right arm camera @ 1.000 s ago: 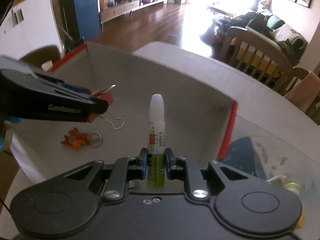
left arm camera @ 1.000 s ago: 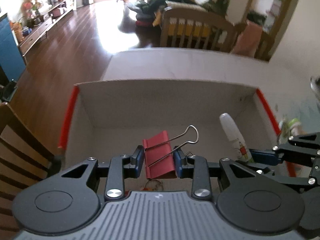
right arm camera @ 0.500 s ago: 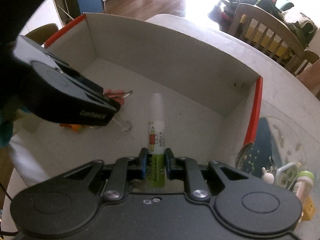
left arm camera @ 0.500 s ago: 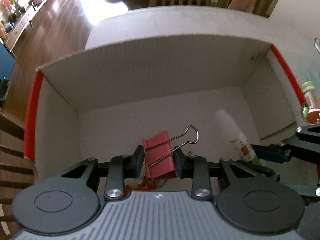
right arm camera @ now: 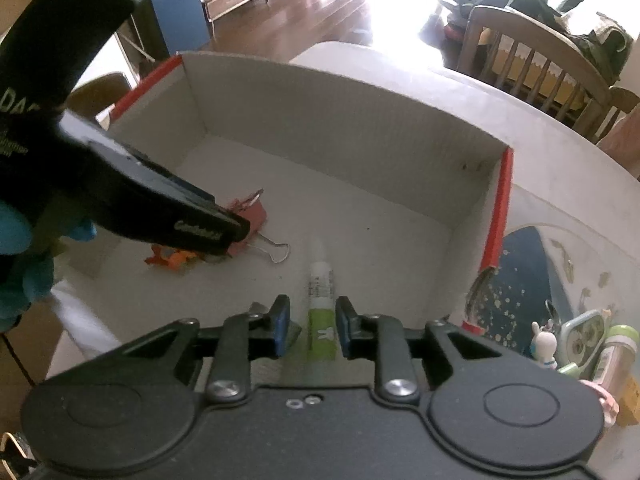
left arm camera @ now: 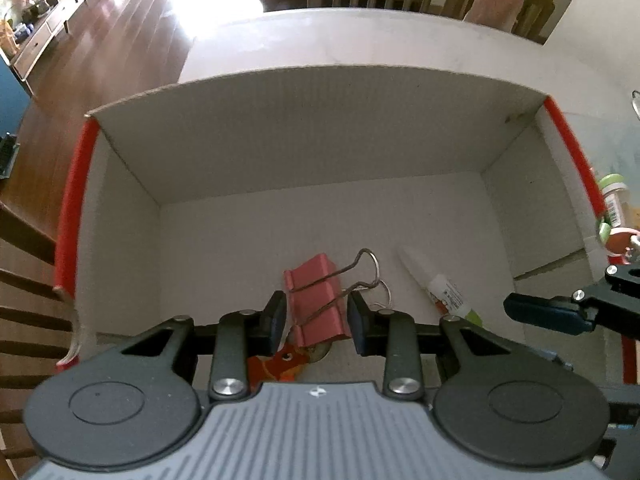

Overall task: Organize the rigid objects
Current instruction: 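Open left tool to drop binder clip in box while right tool drops glue stick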

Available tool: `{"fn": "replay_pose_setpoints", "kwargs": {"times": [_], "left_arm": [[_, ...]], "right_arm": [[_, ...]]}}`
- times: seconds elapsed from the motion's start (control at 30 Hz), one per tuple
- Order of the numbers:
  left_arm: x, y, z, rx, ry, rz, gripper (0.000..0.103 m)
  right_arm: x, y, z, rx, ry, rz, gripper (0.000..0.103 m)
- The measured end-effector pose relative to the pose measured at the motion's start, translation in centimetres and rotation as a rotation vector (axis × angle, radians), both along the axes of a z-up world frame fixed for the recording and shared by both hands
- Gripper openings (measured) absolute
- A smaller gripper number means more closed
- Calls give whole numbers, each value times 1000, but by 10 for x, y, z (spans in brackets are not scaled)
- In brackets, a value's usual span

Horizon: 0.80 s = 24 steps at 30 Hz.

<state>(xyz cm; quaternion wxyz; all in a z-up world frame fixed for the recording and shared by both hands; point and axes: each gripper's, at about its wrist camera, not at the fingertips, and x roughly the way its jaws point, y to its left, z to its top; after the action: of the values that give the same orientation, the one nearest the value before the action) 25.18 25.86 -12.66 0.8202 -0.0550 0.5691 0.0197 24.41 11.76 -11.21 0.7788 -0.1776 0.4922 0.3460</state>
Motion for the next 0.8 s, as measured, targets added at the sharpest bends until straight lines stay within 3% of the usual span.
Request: {"fn": "replay_pose_setpoints", "kwargs": {"times": [0.8], "left_arm": [[-77,-19,102,-6,-276,20,32]], "right_arm": [[-33,-49,69,224,-43,-3,57]]}}
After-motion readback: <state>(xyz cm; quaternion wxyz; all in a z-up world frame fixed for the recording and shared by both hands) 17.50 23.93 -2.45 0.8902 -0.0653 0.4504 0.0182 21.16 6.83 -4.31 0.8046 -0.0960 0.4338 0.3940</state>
